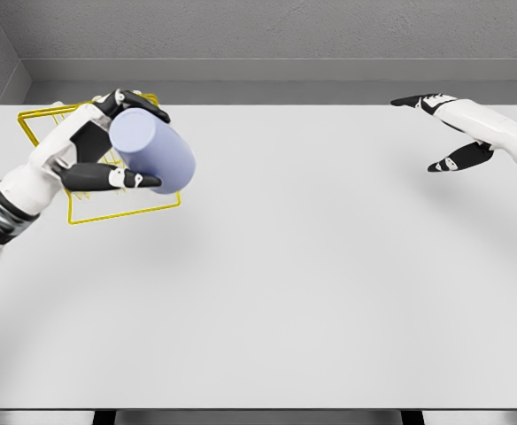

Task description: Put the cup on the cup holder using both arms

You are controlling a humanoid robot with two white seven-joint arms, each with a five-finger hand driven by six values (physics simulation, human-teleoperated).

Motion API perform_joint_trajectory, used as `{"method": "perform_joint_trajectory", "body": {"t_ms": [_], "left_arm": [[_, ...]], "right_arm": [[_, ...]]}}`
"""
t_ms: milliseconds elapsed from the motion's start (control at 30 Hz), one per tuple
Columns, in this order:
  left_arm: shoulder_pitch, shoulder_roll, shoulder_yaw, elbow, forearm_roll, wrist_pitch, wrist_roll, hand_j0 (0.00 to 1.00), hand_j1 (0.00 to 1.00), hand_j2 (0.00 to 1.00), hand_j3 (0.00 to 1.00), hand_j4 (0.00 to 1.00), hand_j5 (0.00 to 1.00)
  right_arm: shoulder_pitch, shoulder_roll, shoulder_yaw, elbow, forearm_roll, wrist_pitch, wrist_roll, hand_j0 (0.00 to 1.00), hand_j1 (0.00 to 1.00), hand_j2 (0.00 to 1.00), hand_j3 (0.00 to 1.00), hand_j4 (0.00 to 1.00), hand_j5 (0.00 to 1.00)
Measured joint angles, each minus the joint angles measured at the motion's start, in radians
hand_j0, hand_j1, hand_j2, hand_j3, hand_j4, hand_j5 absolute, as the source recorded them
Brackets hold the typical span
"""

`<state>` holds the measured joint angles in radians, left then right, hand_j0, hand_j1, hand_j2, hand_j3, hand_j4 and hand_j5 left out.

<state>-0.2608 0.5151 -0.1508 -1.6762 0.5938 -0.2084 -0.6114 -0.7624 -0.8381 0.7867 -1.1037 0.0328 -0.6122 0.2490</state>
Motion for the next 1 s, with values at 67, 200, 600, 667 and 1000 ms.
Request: {"method": "perform_joint_trajectory", "body": {"t_ms": [67,200,600,667,1000], "left_arm": [[-0.023,0.0,0.001,0.012,0.001,0.005,0.0,0.43,0.43,0.43,0.43,0.43,0.43],[-0.052,-0.001,0.001,0.048,-0.001,0.02,-0.001,0.43,0.43,0.43,0.43,0.43,0.43],[-0.061,-0.003,0.0,0.108,-0.004,0.03,0.0,0.43,0.43,0.43,0.43,0.43,0.43],[-0.054,-0.003,-0.001,0.114,-0.004,0.03,0.0,0.43,0.43,0.43,0.43,0.43,0.43],[-0.043,0.0,-0.003,0.114,-0.002,0.03,0.0,0.43,0.43,0.43,0.43,0.43,0.43]], "right_arm": [[0.0,0.0,0.0,0.0,0.0,0.0,0.0,1.0,1.0,1.0,1.0,1.0,1.0],[0.0,0.0,0.0,0.0,0.0,0.0,0.0,1.0,1.0,1.0,1.0,1.0,1.0],[0.002,0.001,0.0,0.001,0.0,0.0,0.0,1.0,1.0,1.0,1.0,1.0,1.0],[0.002,0.001,0.0,0.001,0.0,0.0,0.0,1.0,1.0,1.0,1.0,1.0,1.0],[0.002,0.001,-0.001,0.001,0.0,0.0,0.0,1.0,1.0,1.0,1.0,1.0,1.0]]}}
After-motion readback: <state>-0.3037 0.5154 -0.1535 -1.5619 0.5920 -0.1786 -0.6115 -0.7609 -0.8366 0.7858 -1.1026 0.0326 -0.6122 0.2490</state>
